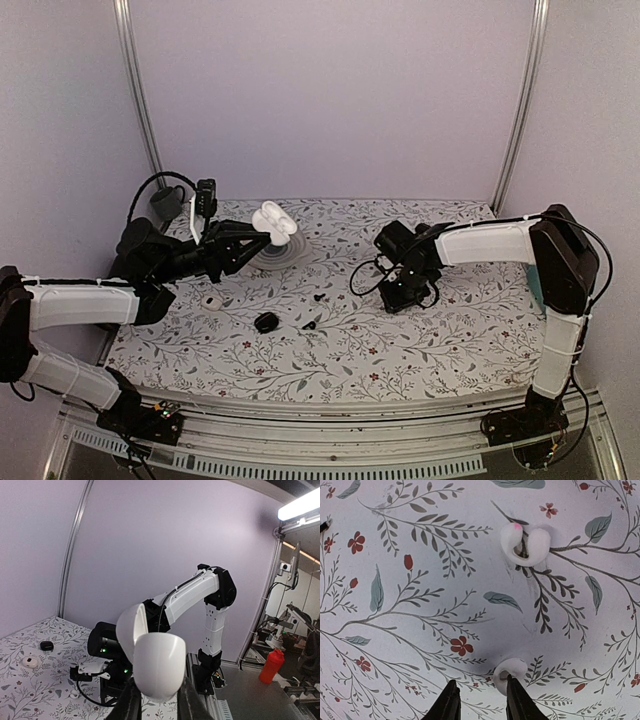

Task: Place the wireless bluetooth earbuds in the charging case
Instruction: Adjust the left earbud at the center of the board.

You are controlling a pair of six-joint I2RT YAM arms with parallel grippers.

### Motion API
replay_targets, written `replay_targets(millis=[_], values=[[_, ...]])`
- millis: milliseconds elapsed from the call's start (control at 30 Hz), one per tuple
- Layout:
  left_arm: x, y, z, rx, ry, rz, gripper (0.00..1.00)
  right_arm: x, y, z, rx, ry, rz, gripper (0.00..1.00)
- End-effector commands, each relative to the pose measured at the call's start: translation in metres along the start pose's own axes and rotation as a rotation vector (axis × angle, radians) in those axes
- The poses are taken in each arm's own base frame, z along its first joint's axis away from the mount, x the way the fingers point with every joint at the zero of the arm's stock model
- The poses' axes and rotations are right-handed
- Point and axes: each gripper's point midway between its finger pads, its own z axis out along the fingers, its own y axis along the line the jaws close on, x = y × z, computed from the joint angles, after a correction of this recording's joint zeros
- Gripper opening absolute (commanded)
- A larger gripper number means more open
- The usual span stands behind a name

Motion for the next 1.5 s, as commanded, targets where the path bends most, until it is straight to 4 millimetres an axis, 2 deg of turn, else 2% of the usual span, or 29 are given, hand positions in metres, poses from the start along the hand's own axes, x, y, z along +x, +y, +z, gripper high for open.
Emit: replay_targets(millis=[0, 567, 1000, 1200, 1467], values=[[-0.007, -0.002, -0.004, -0.001, -0.021, 0.028, 0.00, 0.006, -0.001, 0.010, 0.016, 0.019, 0.007, 0.33], [-0.008, -0.001, -0.003, -0.001, -0.020, 0.030, 0.00, 0.016, -0.020, 0.018, 0.050, 0.047, 0.030, 0.33], [-0.009, -0.001, -0.002, 0.000, -0.021, 0.028, 0.00, 0.018, -0.037, 0.015, 0.085, 0.042, 0.058, 0.33], [-0.009, -0.001, -0.002, 0.001, -0.021, 0.027, 0.00, 0.019, -0.040, 0.013, 0.095, 0.038, 0.065, 0.27], [-0.008, -0.001, -0.002, 0.001, -0.020, 0.025, 0.00, 0.012, -0.039, 0.009, 0.093, 0.011, 0.074, 0.25]])
